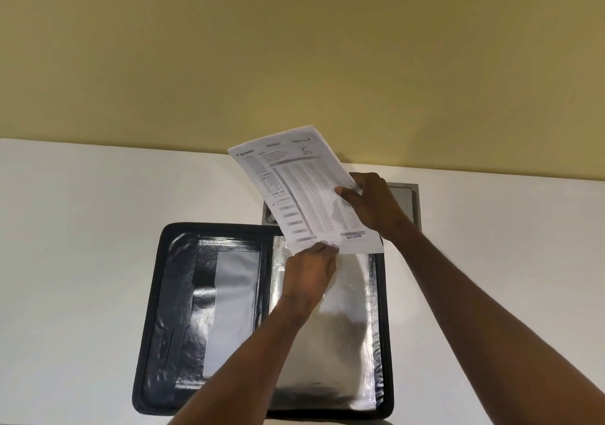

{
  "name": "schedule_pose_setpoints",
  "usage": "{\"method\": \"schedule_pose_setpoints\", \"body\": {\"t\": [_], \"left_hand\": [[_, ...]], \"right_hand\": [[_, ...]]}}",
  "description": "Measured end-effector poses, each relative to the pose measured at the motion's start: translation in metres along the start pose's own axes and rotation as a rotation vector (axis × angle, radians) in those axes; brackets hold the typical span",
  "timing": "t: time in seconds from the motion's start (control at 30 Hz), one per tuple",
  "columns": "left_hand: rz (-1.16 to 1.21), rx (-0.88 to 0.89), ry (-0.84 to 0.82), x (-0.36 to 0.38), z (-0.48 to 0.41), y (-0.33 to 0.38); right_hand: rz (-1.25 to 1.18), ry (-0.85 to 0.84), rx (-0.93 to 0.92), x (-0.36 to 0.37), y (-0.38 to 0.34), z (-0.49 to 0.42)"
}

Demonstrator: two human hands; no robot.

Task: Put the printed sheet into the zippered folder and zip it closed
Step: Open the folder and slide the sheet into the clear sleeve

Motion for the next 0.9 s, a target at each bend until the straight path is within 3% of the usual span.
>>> {"method": "schedule_pose_setpoints", "body": {"t": [0.3,0.67,0.9], "left_hand": [[0.071,0.012,-0.125,0.012,-0.009,0.033],[-0.018,-0.056,-0.063,0.003,-0.015,0.065],[-0.115,-0.029,-0.088,-0.013,-0.010,0.069]], "right_hand": [[-0.133,-0.064,0.090,0.011,0.015,-0.020],[-0.251,-0.124,0.150,0.026,0.011,-0.030],[-0.181,-0.112,0.187,0.042,0.011,-0.036]]}}
Point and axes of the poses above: each hand's wrist, its own z-axis away from the middle knuckle, its own x-axis out of the palm, y = z × x, the point moved 1 cm from there along -z, towards the middle knuckle, and after that the axes turned 13 degrees about y, right-handed, at the moved point
